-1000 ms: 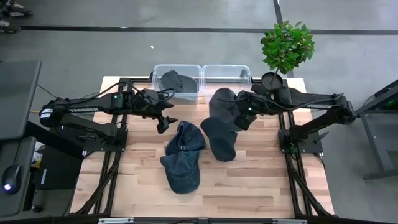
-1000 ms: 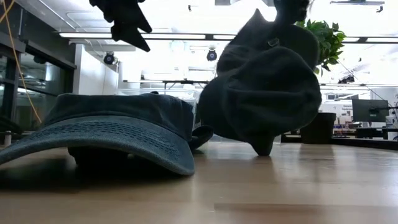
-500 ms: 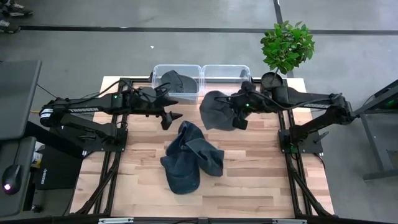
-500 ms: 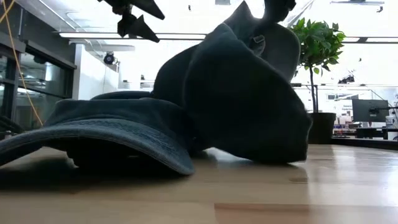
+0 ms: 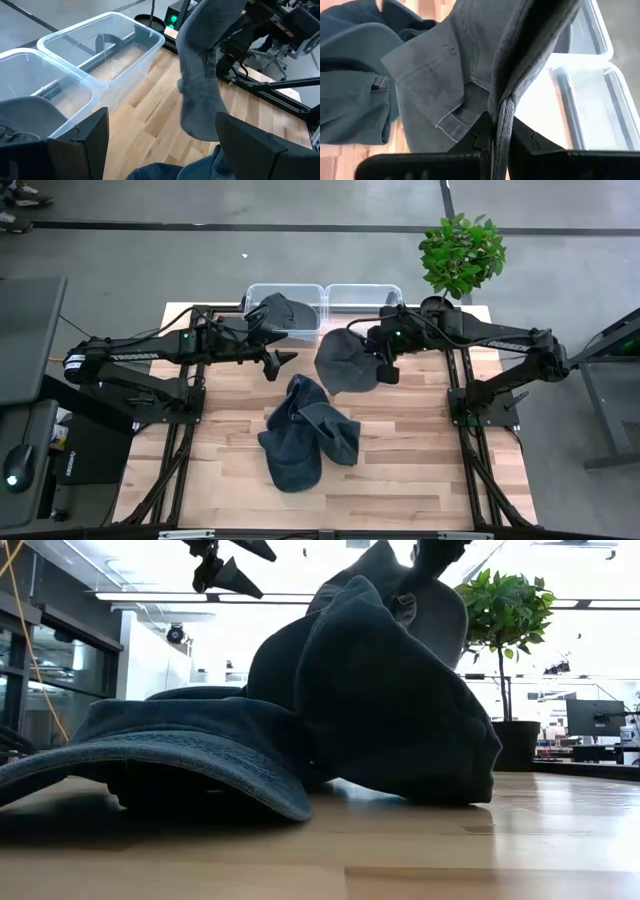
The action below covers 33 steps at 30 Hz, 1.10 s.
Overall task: Pick and place caps into container
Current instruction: Put the gray cap into the left transparent container
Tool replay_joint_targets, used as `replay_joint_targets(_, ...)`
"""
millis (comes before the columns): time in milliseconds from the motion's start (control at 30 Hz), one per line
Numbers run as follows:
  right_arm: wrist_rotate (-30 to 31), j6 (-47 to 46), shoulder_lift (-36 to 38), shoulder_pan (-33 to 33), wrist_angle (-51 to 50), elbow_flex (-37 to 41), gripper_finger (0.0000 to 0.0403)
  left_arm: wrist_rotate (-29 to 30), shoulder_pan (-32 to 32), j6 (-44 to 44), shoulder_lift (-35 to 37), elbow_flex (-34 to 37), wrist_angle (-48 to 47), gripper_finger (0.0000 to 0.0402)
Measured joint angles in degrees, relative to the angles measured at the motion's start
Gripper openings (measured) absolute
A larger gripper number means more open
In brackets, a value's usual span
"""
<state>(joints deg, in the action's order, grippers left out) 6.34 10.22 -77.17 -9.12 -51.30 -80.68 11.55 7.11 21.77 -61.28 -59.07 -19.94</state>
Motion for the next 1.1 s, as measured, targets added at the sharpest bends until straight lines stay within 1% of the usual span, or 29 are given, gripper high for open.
replay_joint_targets(300,-1.01,2.69,0.00,-1.06,0.62,0.02,0.0019,0.20,0.00,2.40,0.00,0.00,0.18,0.0293)
replay_joint_targets(800,-1.39,1.82,0.00,-1.06,1.93,0.02,0.0019,0.17,0.00,3.06,0.00,0.00,0.39,0.0293)
replay_joint_targets(1100,-3.44,0.72,0.00,-1.06,2.35,0.02,0.0019,0.13,0.00,3.05,0.00,0.00,0.37,0.0293)
